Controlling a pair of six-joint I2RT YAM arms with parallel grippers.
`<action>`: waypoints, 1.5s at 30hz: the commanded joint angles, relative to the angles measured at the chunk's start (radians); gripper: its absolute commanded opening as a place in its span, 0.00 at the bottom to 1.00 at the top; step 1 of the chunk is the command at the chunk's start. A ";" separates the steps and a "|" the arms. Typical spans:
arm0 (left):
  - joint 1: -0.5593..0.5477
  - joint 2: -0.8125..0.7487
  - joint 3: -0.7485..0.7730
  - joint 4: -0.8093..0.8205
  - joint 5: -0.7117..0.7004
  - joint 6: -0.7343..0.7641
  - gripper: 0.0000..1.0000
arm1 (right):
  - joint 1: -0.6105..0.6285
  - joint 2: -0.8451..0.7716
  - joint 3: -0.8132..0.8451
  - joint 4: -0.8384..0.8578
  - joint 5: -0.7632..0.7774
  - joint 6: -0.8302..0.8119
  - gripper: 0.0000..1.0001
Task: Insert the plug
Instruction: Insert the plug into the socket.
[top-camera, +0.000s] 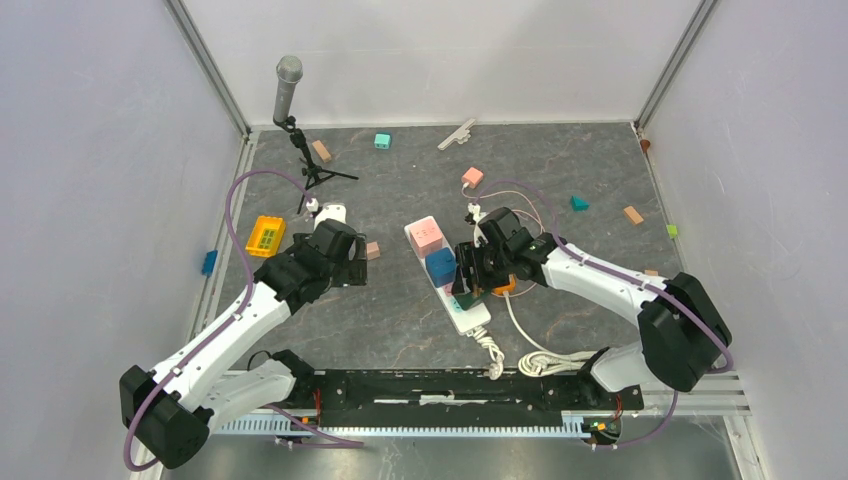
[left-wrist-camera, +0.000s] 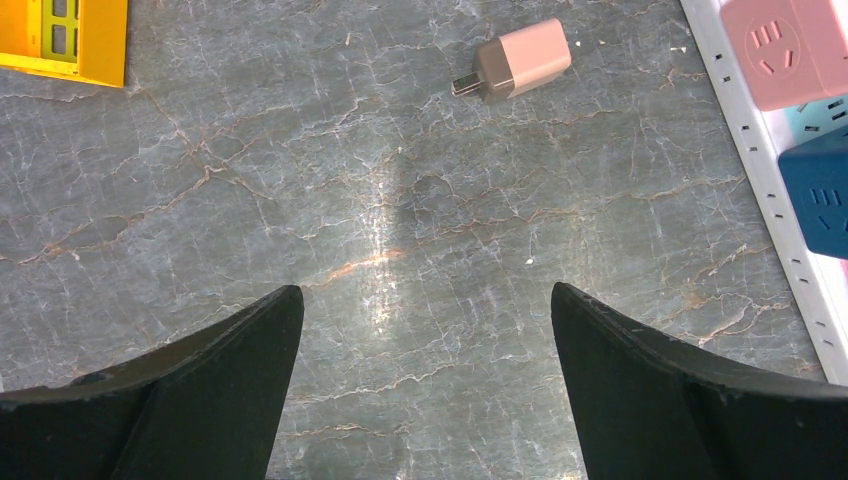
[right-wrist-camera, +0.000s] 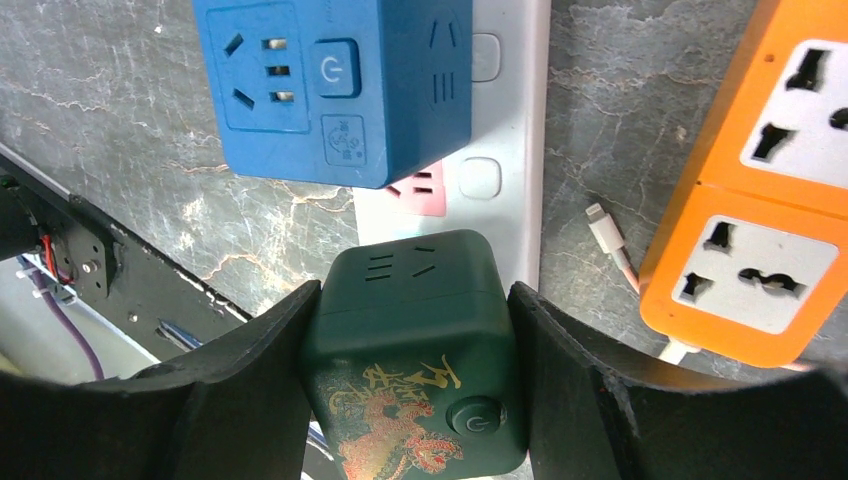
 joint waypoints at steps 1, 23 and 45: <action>0.002 -0.002 0.020 0.004 -0.030 0.025 1.00 | 0.004 -0.036 0.015 -0.046 0.060 0.002 0.00; 0.002 -0.001 0.021 0.005 -0.028 0.025 1.00 | 0.045 -0.017 -0.009 -0.008 0.058 0.039 0.00; 0.001 -0.006 0.020 0.005 -0.024 0.027 1.00 | 0.107 0.025 -0.071 0.058 0.247 0.145 0.00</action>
